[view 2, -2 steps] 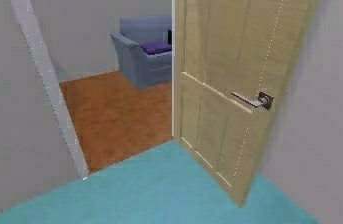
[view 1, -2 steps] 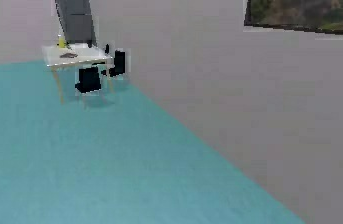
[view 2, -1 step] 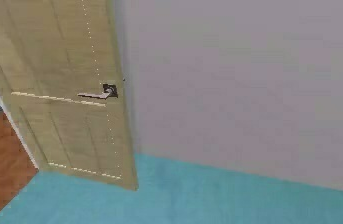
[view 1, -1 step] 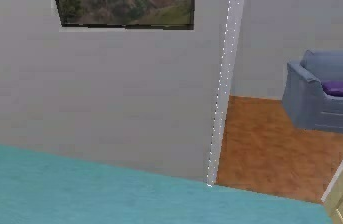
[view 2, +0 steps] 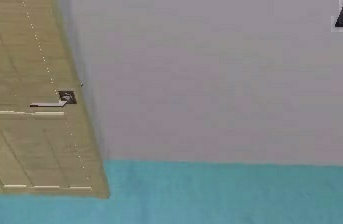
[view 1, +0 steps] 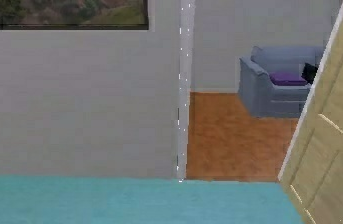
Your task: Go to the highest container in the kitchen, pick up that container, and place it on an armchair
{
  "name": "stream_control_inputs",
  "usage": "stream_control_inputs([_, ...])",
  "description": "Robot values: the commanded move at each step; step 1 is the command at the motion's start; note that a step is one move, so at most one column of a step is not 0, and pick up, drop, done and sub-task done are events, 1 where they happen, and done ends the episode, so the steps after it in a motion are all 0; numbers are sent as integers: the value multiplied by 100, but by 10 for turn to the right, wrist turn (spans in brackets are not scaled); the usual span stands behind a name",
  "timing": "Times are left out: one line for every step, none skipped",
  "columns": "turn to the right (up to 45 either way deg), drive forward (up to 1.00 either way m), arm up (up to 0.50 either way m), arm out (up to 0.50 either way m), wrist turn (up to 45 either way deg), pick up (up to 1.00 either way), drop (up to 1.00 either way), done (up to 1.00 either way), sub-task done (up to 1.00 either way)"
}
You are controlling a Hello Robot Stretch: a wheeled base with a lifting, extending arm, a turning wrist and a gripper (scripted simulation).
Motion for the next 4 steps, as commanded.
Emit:
stream_control_inputs([0,15,0,0,0,0,0,0,0])
stream_control_inputs([-450,0,0,0,0,0,0,0,0])
stream_control_inputs([-420,0,0,0,0,0,0,0,0])
stream_control_inputs([0,100,0,0,0,0,0,0,0])
